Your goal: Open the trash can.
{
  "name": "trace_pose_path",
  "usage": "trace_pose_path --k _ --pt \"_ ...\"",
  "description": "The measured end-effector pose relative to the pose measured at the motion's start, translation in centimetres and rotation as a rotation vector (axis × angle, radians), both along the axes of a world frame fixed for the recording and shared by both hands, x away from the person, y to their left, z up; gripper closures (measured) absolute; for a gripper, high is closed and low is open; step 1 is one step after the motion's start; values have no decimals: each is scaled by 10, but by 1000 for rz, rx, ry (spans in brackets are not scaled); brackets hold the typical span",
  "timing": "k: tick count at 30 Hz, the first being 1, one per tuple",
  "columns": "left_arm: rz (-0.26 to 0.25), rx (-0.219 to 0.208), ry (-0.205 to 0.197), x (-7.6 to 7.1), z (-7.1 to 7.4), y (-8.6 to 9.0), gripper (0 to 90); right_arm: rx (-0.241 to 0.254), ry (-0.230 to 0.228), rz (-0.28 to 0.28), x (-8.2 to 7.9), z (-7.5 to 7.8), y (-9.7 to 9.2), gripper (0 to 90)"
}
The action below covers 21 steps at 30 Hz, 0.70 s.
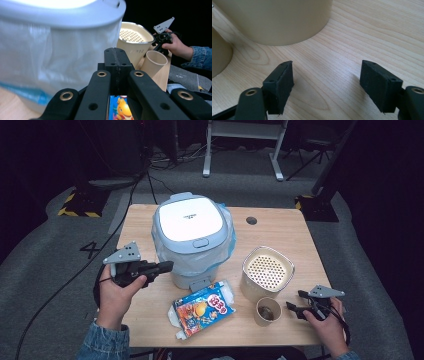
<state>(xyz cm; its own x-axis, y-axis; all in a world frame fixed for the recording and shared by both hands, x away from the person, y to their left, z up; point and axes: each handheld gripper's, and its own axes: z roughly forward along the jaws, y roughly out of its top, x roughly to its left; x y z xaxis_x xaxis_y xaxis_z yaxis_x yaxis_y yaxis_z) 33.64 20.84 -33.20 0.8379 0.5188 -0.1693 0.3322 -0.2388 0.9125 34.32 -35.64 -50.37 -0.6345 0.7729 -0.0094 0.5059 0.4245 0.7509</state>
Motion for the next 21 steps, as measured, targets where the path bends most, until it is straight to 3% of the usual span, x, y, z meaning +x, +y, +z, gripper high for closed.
trace_pose_path --k 6,9,12,17,21 --pt "-34 2 -39 9 24 -15 900 0 0 0 0 0 0 273" --pt "-40 1 -46 12 29 -18 900 0 0 0 0 0 0 273" --pt "-36 -19 -61 17 39 -27 899 0 0 0 0 0 0 273" --pt "-20 -14 -76 24 46 -36 900 0 0 0 0 0 0 273" --pt "-37 -3 -69 33 47 -51 899 0 0 0 0 0 0 273"
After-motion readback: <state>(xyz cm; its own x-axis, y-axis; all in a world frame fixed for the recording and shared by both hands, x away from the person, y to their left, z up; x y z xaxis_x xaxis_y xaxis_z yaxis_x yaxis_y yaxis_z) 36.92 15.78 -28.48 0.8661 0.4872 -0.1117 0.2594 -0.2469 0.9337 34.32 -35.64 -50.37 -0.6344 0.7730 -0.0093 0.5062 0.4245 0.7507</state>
